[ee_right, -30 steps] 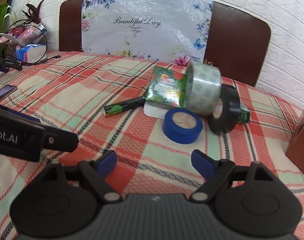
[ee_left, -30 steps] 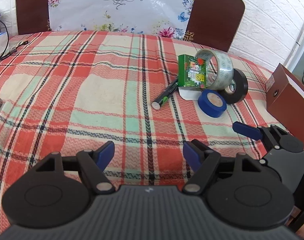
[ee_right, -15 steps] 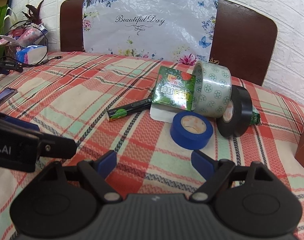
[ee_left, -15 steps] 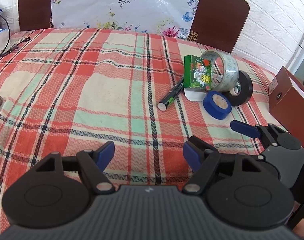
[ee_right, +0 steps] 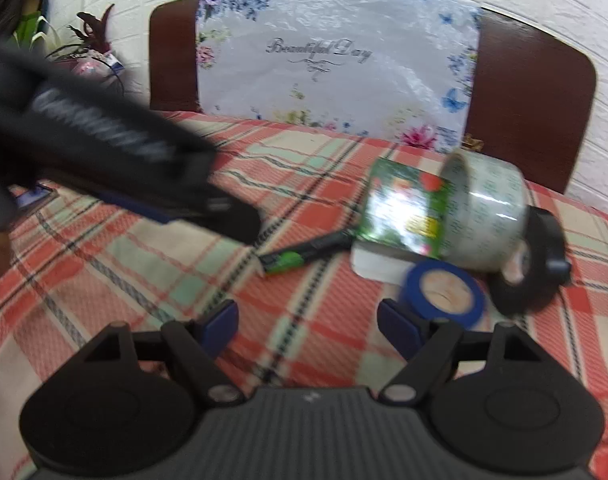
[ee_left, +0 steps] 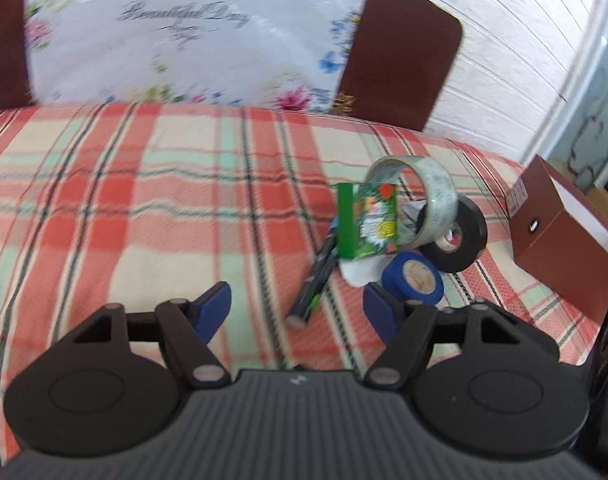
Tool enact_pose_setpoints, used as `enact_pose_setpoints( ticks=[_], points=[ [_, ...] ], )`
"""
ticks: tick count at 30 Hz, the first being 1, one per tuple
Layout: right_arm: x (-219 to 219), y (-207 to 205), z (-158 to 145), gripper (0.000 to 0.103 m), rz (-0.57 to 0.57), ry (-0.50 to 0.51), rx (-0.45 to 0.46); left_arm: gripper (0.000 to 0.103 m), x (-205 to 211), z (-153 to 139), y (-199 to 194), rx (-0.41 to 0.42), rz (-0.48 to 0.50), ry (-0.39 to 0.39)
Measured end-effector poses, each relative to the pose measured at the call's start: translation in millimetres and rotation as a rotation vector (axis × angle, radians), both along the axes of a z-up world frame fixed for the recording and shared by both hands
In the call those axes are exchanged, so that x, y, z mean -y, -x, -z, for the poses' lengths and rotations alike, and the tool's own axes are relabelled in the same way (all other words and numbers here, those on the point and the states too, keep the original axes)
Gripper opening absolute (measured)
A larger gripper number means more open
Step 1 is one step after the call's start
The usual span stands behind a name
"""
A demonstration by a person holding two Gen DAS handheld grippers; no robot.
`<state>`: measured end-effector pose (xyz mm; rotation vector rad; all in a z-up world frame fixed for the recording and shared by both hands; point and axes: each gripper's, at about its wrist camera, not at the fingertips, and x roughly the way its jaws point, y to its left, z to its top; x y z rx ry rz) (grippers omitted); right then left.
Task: Organize objects
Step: 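Grasp the blue-capped marker with the left gripper, then lower the marker into the brown box and open the left gripper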
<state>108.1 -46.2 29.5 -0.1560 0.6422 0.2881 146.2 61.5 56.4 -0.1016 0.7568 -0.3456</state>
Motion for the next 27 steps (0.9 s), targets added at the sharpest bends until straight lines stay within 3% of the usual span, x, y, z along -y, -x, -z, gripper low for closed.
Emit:
enact_pose_setpoints(
  ticks=[1,3,5,7,8,9,11,16,22,27],
  points=[
    [-4,-5,1,0.081,-0.003,0.002,0.008,0.062,7,3,-7,-0.007,0.019,-0.028],
    [-8,-16,4,0.081,0.007,0.005,0.009,0.029,17,11,-22,-0.045,0.048,-0.072],
    [-9,-29,5,0.078,0.021,-0.020,-0.014,0.020,23,21,-35,-0.094,0.067,-0.083],
    [-11,-38,8,0.076,0.016,-0.026,-0.026,0.019,18,24,-43,-0.130,0.068,-0.024],
    [-11,-38,8,0.068,0.006,-0.031,-0.021,0.017,15,24,-44,-0.157,0.070,0.012],
    [-12,-38,7,0.067,-0.001,-0.033,-0.022,0.017,12,24,-42,-0.174,0.069,0.036],
    [-11,-31,5,0.056,-0.007,-0.024,-0.017,0.017,16,21,-29,-0.165,0.064,0.004],
    [2,6,3,0.049,-0.039,-0.018,-0.024,0.018,31,21,16,-0.187,0.074,0.000],
    [35,74,2,0.045,-0.072,0.086,0.037,0.019,58,26,55,-0.248,0.113,0.114],
    [71,108,-8,0.044,0.022,0.072,0.131,0.019,100,5,71,-0.190,0.158,0.098]
  ],
)
